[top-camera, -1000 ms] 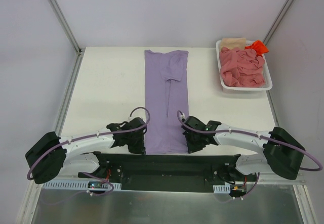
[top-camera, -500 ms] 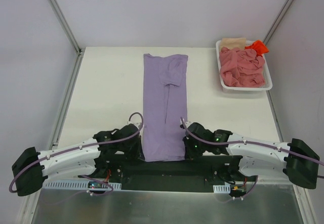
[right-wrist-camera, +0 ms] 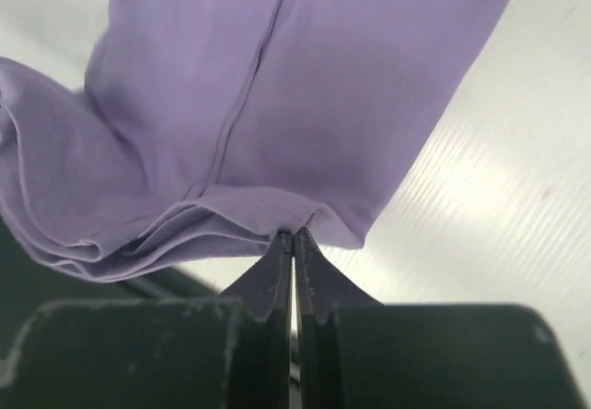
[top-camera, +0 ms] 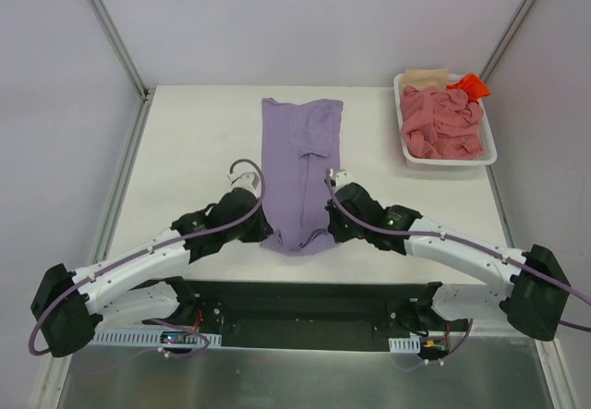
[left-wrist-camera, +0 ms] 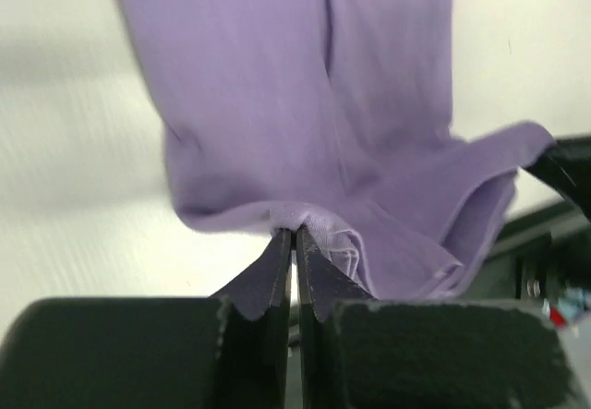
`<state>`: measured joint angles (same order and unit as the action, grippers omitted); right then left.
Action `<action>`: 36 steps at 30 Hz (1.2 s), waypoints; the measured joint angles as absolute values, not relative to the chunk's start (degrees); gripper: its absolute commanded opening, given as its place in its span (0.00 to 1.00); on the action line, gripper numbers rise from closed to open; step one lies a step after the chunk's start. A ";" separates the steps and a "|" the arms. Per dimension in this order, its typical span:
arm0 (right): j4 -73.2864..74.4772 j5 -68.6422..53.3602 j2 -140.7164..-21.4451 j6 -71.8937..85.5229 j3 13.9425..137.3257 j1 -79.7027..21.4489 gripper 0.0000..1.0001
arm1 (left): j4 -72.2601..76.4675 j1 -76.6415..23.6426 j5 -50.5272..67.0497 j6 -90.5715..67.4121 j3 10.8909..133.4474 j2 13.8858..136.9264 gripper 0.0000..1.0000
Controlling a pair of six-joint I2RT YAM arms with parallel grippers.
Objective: Fold and stack the t-shirts
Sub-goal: Fold the folded rectangular tshirt in 1/3 of the way
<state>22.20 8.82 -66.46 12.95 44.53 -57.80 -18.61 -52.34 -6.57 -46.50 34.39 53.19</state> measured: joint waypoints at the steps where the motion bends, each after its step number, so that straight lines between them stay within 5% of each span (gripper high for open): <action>1: 21.08 9.69 -67.85 11.60 45.91 -56.18 0.00 | -17.37 -50.00 -6.79 -45.32 35.77 55.16 0.00; 20: 8.08 12.40 -93.19 -1.45 66.61 -37.26 0.00 | -9.58 -29.45 -9.28 -30.30 64.07 90.85 0.00; 36: 2.52 13.02 -105.27 -2.42 72.18 -33.10 0.00 | -9.37 -24.14 -3.97 -23.29 76.44 105.01 0.00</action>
<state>2.52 13.02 -105.27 -2.42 72.18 -33.10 -9.37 -24.14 -3.97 -23.29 76.44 105.01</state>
